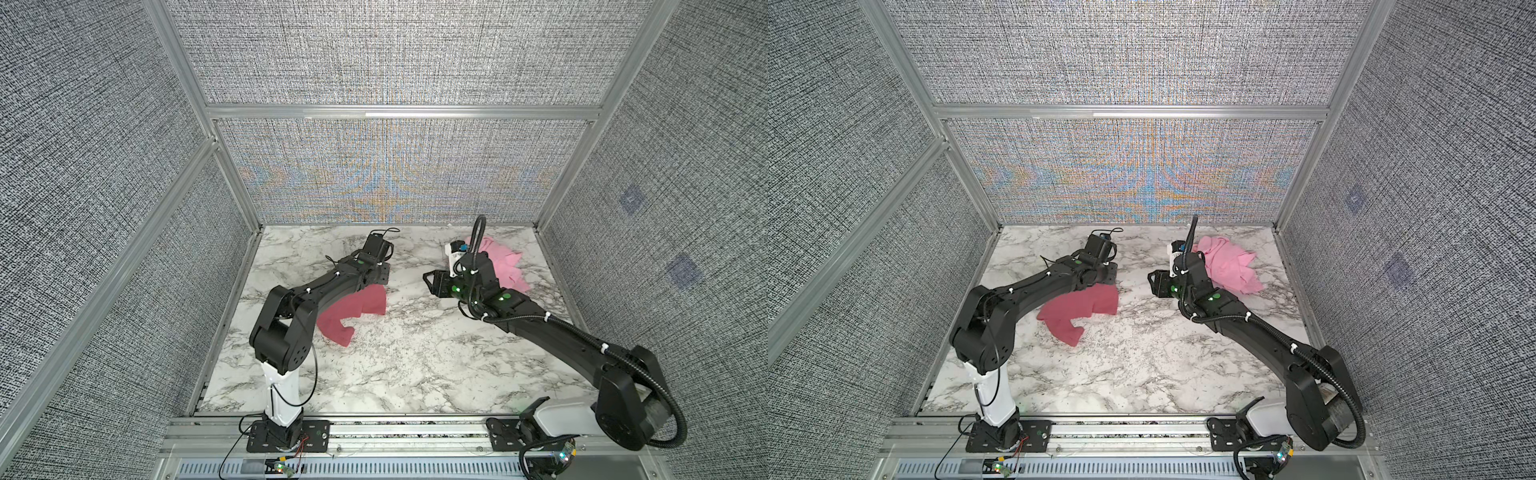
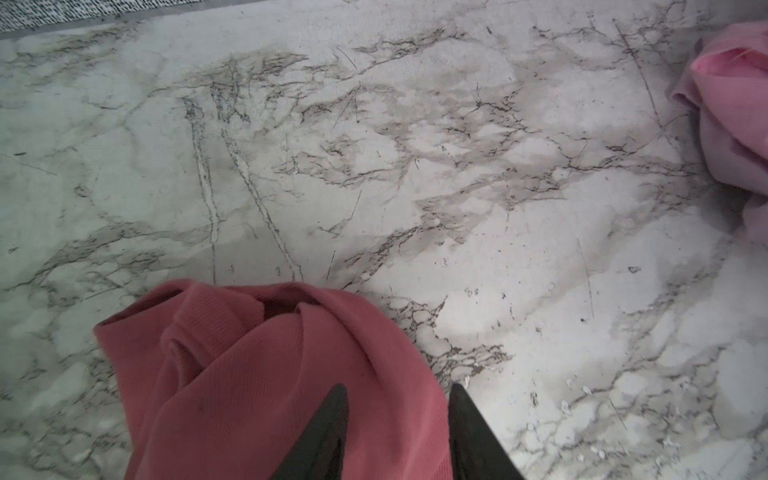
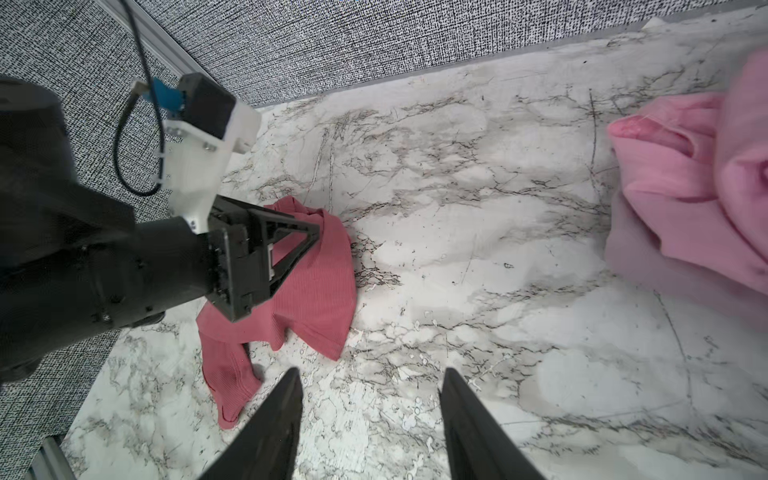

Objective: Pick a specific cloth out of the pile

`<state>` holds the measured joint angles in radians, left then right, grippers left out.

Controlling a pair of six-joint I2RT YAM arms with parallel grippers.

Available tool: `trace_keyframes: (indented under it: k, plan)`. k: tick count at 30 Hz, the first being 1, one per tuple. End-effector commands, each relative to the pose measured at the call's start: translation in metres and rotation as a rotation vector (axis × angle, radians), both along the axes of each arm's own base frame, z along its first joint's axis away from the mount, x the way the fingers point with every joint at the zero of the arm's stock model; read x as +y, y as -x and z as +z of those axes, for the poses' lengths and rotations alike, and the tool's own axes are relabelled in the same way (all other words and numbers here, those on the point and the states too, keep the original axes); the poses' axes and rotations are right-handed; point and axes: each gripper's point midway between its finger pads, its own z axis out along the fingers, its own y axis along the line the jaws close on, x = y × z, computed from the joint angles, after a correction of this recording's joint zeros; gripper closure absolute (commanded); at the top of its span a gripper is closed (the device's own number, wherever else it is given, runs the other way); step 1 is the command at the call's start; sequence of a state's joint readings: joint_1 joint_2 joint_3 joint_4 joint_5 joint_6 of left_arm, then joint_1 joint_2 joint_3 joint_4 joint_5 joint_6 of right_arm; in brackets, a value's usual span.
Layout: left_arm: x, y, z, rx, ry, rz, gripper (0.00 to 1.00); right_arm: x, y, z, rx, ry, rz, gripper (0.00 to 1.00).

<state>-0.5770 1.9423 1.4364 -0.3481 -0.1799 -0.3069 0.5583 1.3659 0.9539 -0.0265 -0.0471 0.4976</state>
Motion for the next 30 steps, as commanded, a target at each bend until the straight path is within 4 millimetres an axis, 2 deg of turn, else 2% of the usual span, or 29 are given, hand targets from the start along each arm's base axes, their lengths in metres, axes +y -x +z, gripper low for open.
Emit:
trace_keyframes:
  k: [1, 3, 7, 14, 16, 19, 20, 21, 23, 26, 27, 30]
  plan:
    - [-0.002, 0.003, -0.014, 0.057, -0.022, -0.019, 0.57, -0.004, -0.002, 0.003, -0.015, -0.005, -0.030, 0.45]
    - [-0.002, 0.004, -0.031, 0.091, -0.036, -0.016, 0.57, -0.005, -0.001, 0.002, -0.013, -0.002, -0.029, 0.45]
    - [0.002, 0.009, -0.044, 0.119, -0.055, -0.004, 0.57, -0.006, 0.000, 0.002, -0.015, 0.002, -0.030, 0.45]
    - [0.012, 0.012, -0.056, 0.141, -0.097, 0.030, 0.60, -0.005, -0.001, 0.001, -0.014, 0.005, -0.025, 0.45]
    - [0.010, 0.012, -0.060, 0.145, -0.092, 0.026, 0.66, -0.005, -0.001, 0.001, -0.016, 0.005, -0.026, 0.45]
    - [0.008, 0.011, -0.061, 0.147, -0.086, 0.024, 0.90, -0.007, -0.001, 0.002, -0.018, 0.007, -0.030, 0.45]
    - [0.007, 0.010, -0.059, 0.140, -0.081, 0.024, 0.98, -0.007, -0.001, 0.001, -0.018, 0.009, -0.032, 0.45]
    - [0.007, 0.008, -0.057, 0.133, -0.075, 0.026, 1.00, -0.008, -0.001, 0.001, -0.019, 0.010, -0.035, 0.45]
    - [0.004, 0.006, -0.046, 0.109, -0.053, 0.023, 1.00, -0.008, -0.001, 0.003, -0.019, 0.017, -0.036, 0.45]
    - [0.001, 0.001, -0.021, 0.054, -0.012, 0.027, 1.00, -0.011, 0.000, 0.008, -0.023, 0.027, -0.040, 0.45]
    - [0.000, -0.001, 0.002, 0.011, 0.016, 0.032, 1.00, -0.012, 0.001, 0.010, -0.029, 0.025, -0.044, 0.45]
    - [0.005, 0.000, 0.045, -0.076, 0.068, 0.051, 1.00, -0.015, 0.001, 0.013, -0.039, 0.027, -0.055, 0.45]
